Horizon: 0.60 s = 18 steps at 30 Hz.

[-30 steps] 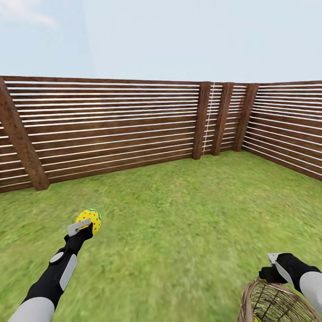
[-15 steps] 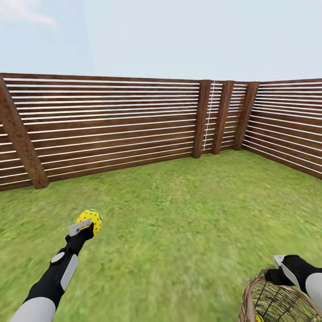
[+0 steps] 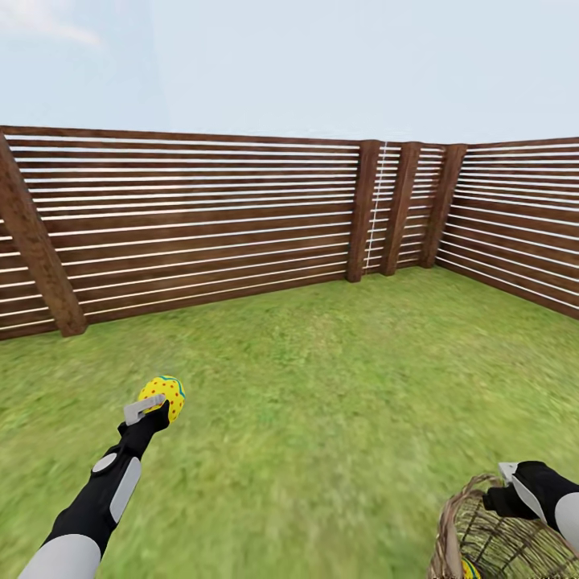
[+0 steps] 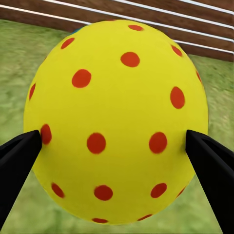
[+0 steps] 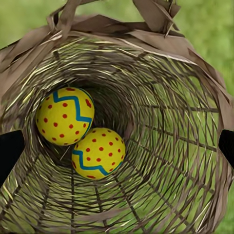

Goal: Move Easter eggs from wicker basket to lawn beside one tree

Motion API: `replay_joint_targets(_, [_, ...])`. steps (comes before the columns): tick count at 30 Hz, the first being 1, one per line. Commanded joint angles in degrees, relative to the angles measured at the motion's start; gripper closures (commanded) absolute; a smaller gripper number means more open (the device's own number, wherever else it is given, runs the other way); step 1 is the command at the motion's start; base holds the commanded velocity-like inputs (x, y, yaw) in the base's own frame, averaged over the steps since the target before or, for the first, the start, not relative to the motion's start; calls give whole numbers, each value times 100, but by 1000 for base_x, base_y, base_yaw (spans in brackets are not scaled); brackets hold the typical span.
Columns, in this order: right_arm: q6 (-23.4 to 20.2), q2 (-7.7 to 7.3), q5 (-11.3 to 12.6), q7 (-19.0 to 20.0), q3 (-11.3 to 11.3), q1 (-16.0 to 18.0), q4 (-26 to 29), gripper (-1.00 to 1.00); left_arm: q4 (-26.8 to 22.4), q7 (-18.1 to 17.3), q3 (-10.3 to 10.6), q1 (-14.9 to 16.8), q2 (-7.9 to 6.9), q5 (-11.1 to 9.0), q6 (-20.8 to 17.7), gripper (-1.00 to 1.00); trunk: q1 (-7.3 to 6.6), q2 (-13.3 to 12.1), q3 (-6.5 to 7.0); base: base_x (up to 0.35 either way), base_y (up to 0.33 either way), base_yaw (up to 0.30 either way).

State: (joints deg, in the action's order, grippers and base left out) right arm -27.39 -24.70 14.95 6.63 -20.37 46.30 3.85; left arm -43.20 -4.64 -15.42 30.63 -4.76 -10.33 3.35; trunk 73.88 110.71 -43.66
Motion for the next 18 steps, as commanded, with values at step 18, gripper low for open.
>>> replay_joint_targets(18, [-30, -9, 39, 14, -55, 2, 10, -100, 4, -46, -13, 4, 6, -40, 6, 100, 395, 726, -329, 0, 0, 0])
